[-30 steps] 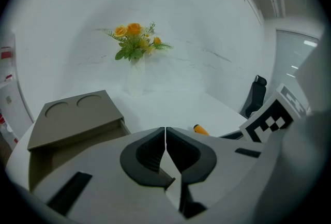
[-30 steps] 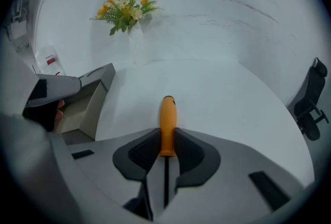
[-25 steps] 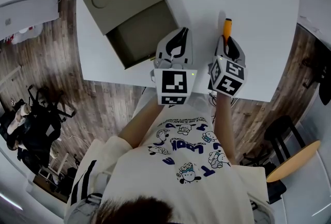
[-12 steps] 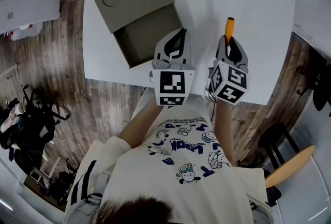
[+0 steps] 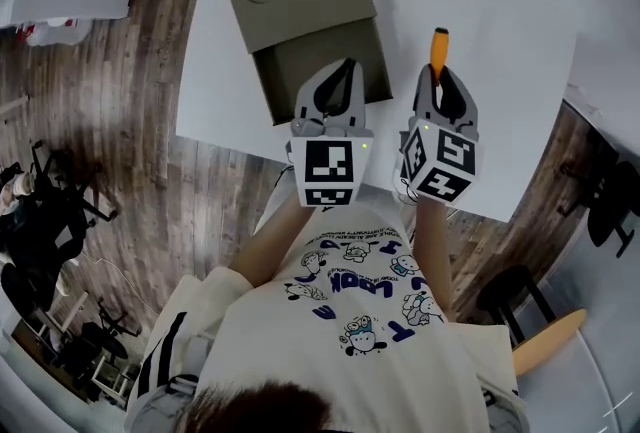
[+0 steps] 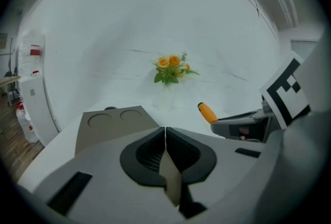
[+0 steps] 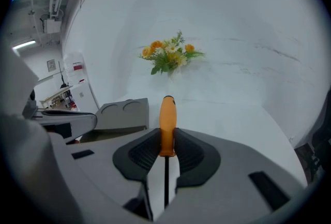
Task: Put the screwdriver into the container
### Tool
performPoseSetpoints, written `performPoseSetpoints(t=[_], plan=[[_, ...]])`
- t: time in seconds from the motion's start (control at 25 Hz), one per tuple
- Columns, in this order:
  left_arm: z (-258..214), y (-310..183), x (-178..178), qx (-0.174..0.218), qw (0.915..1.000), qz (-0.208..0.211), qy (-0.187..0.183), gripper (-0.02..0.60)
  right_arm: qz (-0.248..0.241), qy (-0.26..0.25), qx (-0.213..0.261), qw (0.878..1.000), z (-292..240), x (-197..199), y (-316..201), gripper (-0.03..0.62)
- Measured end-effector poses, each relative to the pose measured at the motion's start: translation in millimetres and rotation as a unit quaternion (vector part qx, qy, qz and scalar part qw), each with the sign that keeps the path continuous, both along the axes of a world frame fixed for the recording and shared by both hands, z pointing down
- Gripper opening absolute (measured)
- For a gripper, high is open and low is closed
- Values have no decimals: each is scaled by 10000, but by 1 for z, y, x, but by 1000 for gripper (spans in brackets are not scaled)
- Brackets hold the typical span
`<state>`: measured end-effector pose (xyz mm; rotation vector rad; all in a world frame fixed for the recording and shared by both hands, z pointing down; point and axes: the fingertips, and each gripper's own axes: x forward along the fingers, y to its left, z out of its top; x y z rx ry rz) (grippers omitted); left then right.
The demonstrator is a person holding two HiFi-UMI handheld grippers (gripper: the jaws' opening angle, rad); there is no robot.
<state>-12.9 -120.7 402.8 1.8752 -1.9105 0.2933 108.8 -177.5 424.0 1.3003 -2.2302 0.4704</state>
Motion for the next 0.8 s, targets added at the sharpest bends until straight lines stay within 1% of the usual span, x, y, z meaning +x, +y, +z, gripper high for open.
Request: performPoseSetpoints(t=[0.2, 0.36, 0.48, 0.6, 0.8], plan=[[-1, 14, -32, 19, 9993, -385, -2, 20, -487, 80, 93, 9987, -3, -40, 6, 97], [-2, 25, -52, 16, 9970, -768, 20, 20, -924, 151, 103, 9956, -3, -66, 11, 97], [0, 31, -68, 0, 9955, -947, 38, 20, -1162, 202, 109, 9930, -1, -85, 14, 97], [5, 38, -80, -37, 9930, -1176, 82, 20, -1471, 261, 81, 9887, 5, -101, 17, 97], [13, 50, -90, -88, 9886, -1499, 139, 20, -1966, 358, 10, 9798, 16, -120, 26, 97]])
